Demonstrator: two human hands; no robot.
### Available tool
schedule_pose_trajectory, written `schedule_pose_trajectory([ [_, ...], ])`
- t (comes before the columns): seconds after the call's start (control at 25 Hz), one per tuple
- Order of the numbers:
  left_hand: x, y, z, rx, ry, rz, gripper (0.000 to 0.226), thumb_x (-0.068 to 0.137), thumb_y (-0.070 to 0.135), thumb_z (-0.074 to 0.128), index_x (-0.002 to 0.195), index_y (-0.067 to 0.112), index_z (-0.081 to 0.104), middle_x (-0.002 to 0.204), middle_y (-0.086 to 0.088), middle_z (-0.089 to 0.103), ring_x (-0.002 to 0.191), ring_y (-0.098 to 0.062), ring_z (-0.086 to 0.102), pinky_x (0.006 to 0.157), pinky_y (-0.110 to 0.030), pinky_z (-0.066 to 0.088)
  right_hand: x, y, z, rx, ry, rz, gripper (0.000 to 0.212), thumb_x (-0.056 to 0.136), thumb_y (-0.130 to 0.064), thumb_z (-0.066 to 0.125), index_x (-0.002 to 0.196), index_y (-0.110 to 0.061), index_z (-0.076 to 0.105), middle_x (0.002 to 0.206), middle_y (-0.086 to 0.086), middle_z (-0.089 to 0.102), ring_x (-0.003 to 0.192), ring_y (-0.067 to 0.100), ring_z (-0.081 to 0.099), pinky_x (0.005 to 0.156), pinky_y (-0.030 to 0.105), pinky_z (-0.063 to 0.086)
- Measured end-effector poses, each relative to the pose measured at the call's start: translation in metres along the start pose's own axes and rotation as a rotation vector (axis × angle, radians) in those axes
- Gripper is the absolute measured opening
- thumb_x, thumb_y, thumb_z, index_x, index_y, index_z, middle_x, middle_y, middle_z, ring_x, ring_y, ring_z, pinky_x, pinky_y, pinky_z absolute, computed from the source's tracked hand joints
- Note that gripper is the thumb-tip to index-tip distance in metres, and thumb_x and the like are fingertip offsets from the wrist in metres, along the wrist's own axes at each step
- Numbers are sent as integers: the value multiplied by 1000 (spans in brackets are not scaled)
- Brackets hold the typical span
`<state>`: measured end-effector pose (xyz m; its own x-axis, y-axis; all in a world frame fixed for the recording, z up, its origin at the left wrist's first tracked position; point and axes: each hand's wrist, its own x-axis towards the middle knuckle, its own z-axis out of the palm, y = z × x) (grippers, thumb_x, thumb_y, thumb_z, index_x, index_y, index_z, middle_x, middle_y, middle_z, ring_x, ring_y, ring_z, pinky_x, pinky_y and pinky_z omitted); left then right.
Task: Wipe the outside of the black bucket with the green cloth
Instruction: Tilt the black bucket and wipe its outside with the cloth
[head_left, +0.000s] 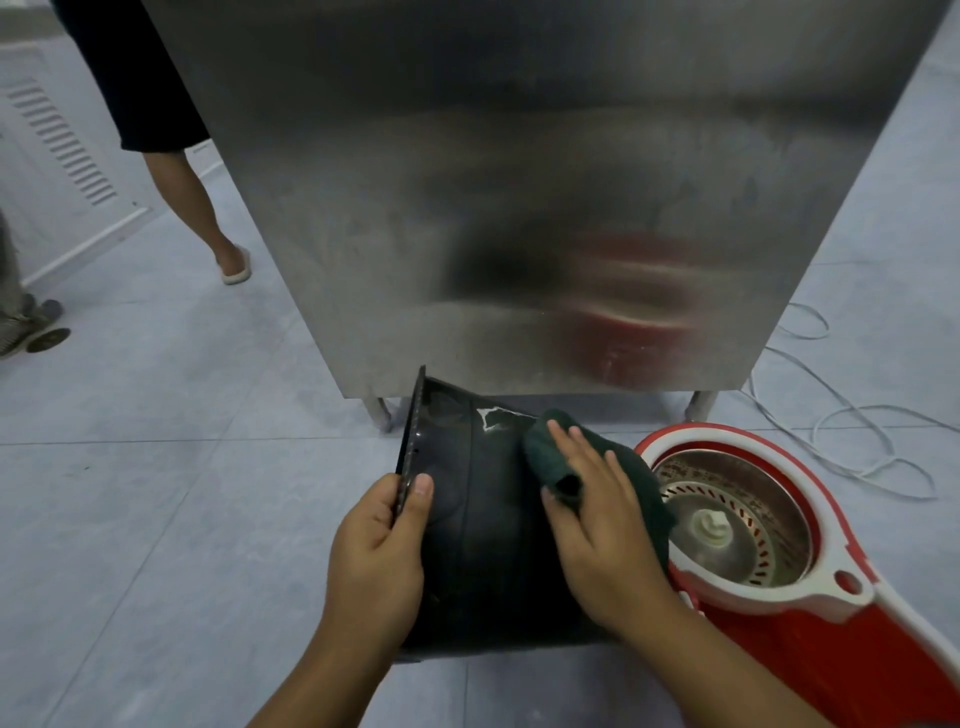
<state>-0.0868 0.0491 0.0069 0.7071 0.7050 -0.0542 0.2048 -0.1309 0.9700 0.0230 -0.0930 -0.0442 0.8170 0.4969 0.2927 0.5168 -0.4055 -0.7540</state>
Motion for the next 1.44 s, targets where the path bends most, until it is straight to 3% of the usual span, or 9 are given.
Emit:
schedule_pose_trajectory([
  [0.2,8,2,-13,-112,135,-108,29,96,37,49,87,18,69,87,-5,76,84,-24,71,70,-37,56,-35,26,21,-64,148,3,57,92,-19,40,148,-23,31,163,-9,15,150,13,4,119,47,2],
  [0.32,14,3,-15,-224,180,-152,26,97,35,50,91,19,71,91,-5,77,87,-26,72,72,-38,56,-67,14,56,-289,58,-181,33,84,-30,45,111,-19,61,164,-2,-1,150,26,0,117,47,4],
  [0.44,11,4,-8,-239,152,-154,27,97,33,50,91,18,72,90,-6,79,87,-26,75,78,-43,58,-82,-2,72,-328,17,-400,18,85,-35,52,78,-21,60,163,0,10,148,32,11,118,51,7],
  [0.6,2,6,-3,-149,79,-90,28,97,31,49,89,17,72,86,-4,79,81,-22,75,76,-44,60,-62,-21,46,-231,5,-385,17,89,-29,50,93,-19,64,162,-4,21,149,25,16,118,51,8],
  [0.84,-8,9,-3,-58,57,8,29,96,29,51,83,11,69,79,-6,76,74,-19,73,65,-33,61,-22,-23,14,-16,68,-132,54,95,-30,34,149,-26,31,158,-17,24,148,3,11,121,40,3],
  [0.92,-9,11,-5,-20,60,49,31,96,31,50,81,10,67,77,-8,74,69,-14,69,57,-23,58,-12,-3,7,60,128,61,54,95,-33,36,149,-32,29,155,-16,28,147,4,13,121,42,5],
  [1.08,-13,10,-10,31,68,118,37,94,36,50,78,5,64,75,-16,69,68,-21,65,61,-37,57,-5,14,-10,307,231,441,36,102,-32,37,137,-27,42,133,0,52,135,26,40,108,39,29],
  [1.24,-10,15,-19,52,27,186,37,75,54,52,76,19,66,71,-7,68,61,-13,63,52,-19,51,3,14,-29,820,285,924,37,101,-30,44,135,-19,45,117,3,55,120,31,49,100,45,36],
  [1.44,-1,5,-22,268,61,273,39,75,67,45,75,30,59,72,9,70,66,-11,67,51,-20,52,-2,23,-28,1108,376,1048,21,97,-22,52,115,-13,56,110,7,63,109,27,55,100,45,42],
])
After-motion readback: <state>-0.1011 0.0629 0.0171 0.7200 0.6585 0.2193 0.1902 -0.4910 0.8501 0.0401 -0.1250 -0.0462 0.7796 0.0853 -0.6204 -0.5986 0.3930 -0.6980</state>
